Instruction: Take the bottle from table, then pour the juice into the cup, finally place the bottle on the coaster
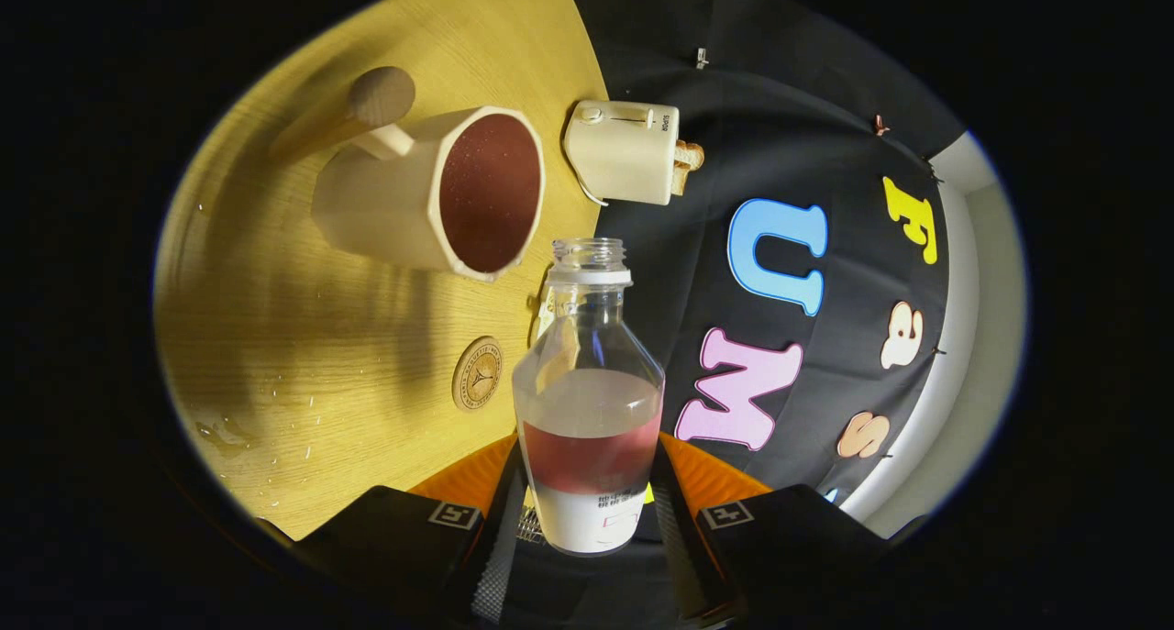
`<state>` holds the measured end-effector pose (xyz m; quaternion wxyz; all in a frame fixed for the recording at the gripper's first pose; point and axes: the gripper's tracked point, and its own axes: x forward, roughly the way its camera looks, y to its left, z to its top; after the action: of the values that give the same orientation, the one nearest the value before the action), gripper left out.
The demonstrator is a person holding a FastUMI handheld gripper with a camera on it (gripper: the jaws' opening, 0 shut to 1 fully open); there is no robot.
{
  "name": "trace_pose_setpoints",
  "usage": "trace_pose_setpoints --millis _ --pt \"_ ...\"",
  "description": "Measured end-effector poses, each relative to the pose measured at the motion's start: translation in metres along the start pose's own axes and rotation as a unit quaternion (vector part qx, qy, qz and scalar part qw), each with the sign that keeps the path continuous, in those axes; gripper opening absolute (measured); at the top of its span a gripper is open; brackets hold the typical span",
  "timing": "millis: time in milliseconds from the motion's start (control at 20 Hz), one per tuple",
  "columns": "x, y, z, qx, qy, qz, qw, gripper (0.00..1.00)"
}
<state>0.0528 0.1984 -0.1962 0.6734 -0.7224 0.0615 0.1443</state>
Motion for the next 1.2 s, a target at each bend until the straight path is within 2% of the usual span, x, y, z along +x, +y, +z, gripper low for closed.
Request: trace_pose_setpoints --millis 1200 --pt "0.0002 -0.0057 0.0044 -0.039 -0.020 -0.008 0.999 0.72"
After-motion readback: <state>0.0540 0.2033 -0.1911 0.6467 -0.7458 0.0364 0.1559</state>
